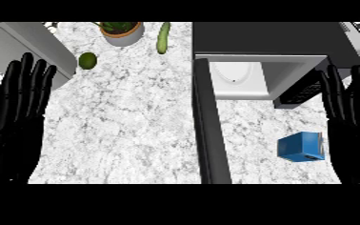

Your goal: Pick up the milk, place it into the microwave and close the microwave

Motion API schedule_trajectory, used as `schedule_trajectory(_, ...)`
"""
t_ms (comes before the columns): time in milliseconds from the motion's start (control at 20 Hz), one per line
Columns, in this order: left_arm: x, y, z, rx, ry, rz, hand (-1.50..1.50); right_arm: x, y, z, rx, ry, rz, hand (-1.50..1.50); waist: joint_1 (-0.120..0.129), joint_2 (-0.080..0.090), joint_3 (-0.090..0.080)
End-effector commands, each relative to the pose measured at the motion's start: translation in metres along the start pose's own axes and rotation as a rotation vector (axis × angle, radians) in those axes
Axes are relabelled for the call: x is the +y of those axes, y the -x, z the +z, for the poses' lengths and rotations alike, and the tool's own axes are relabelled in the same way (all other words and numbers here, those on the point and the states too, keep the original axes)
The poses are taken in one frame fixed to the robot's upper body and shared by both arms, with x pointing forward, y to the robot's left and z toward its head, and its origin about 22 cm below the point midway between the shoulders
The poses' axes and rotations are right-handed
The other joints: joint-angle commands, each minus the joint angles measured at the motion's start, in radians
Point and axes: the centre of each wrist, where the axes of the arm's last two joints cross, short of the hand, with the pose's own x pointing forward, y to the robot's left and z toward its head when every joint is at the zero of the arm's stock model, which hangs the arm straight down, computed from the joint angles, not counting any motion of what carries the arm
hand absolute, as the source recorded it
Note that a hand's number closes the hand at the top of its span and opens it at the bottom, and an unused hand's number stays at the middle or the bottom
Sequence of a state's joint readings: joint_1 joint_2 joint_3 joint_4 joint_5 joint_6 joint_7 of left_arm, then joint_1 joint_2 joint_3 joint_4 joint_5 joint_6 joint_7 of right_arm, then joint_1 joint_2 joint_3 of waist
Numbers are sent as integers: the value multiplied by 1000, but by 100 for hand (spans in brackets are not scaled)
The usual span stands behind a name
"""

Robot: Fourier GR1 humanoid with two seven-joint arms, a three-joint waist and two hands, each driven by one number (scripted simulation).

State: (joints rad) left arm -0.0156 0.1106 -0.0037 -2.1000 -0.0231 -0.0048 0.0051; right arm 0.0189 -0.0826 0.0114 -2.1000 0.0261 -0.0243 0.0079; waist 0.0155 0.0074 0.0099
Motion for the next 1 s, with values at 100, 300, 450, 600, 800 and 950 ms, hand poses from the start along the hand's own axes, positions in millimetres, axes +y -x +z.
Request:
schedule_trajectory(100, -8, -11, 15, 22, -61, 3, -150, 0, -28, 15, -40, -33, -29, -150, -17, -9, -10)
schedule_trajectory(300, -17, -6, 24, 136, -164, 69, -150, -15, -33, 19, 35, -144, -32, -150, -19, -11, -10)
schedule_trajectory(450, -15, -12, 57, 160, -169, 89, -150, -15, -40, 28, 20, -119, -48, -150, -12, -10, -10)
schedule_trajectory(600, -6, -28, 57, 156, -156, 76, -150, -17, -59, 41, 47, -127, -35, -150, -15, -10, -10)
schedule_trajectory(800, 11, -12, 78, 155, -164, 72, -150, -29, -67, 62, 69, -99, 34, -150, -19, -11, -10)
schedule_trajectory(950, -4, -60, 87, 153, -157, 82, -150, -18, -62, 53, 63, -58, 39, -150, -11, -10, -10)
